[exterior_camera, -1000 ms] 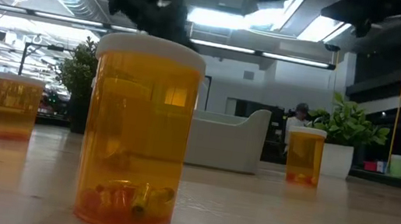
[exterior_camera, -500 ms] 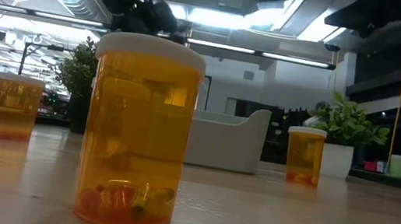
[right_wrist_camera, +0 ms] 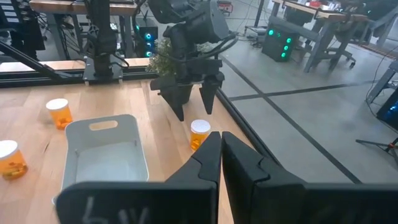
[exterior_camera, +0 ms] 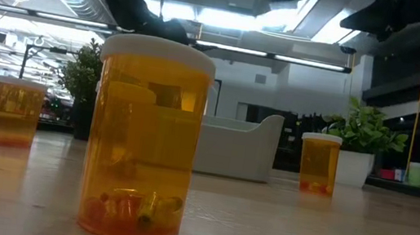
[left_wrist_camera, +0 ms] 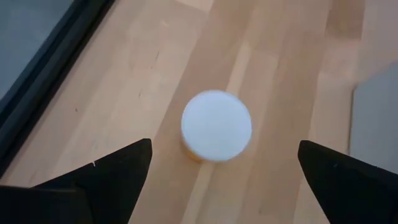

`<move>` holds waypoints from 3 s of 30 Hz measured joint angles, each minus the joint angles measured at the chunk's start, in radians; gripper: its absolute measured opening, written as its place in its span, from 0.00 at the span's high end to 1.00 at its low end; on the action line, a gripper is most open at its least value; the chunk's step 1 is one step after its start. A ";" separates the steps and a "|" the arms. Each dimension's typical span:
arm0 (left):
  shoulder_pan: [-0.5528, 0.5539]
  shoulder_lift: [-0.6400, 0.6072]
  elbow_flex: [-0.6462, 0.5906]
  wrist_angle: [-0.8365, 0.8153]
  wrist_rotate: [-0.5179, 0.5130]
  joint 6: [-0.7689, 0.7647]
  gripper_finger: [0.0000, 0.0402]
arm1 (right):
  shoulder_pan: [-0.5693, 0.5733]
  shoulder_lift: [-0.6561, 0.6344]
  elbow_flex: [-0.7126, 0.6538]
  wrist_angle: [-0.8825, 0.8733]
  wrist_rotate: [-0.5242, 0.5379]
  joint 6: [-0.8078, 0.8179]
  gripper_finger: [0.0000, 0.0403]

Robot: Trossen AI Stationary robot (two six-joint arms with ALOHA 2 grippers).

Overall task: Pick and place pill bottles into a basket
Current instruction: Put the orange pill bottle into the gray bin

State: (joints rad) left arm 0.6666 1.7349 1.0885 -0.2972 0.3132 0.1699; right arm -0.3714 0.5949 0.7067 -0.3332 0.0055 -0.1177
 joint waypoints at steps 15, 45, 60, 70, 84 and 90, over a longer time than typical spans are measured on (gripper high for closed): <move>-0.013 0.071 0.009 0.095 0.002 -0.025 0.01 | 0.000 0.000 0.000 -0.002 0.000 -0.011 0.95; -0.003 0.136 0.083 -0.004 0.004 -0.018 0.14 | 0.000 0.000 0.000 -0.002 0.000 -0.043 0.95; -0.019 0.173 0.083 0.008 0.046 -0.030 0.17 | 0.000 0.000 0.000 -0.002 0.000 -0.041 0.95; -0.019 0.166 0.083 0.031 0.052 -0.053 0.25 | 0.000 0.000 0.000 -0.002 0.000 -0.041 0.95; -0.019 0.166 0.083 0.035 0.052 -0.052 0.44 | 0.000 0.000 0.000 -0.002 0.000 -0.040 0.95; -0.019 0.164 0.083 0.045 0.052 -0.052 0.47 | 0.000 0.000 0.000 -0.002 0.000 -0.041 0.95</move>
State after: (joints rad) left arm 0.6479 1.8988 1.1717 -0.2519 0.3649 0.1177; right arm -0.3714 0.5953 0.7063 -0.3347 0.0055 -0.1582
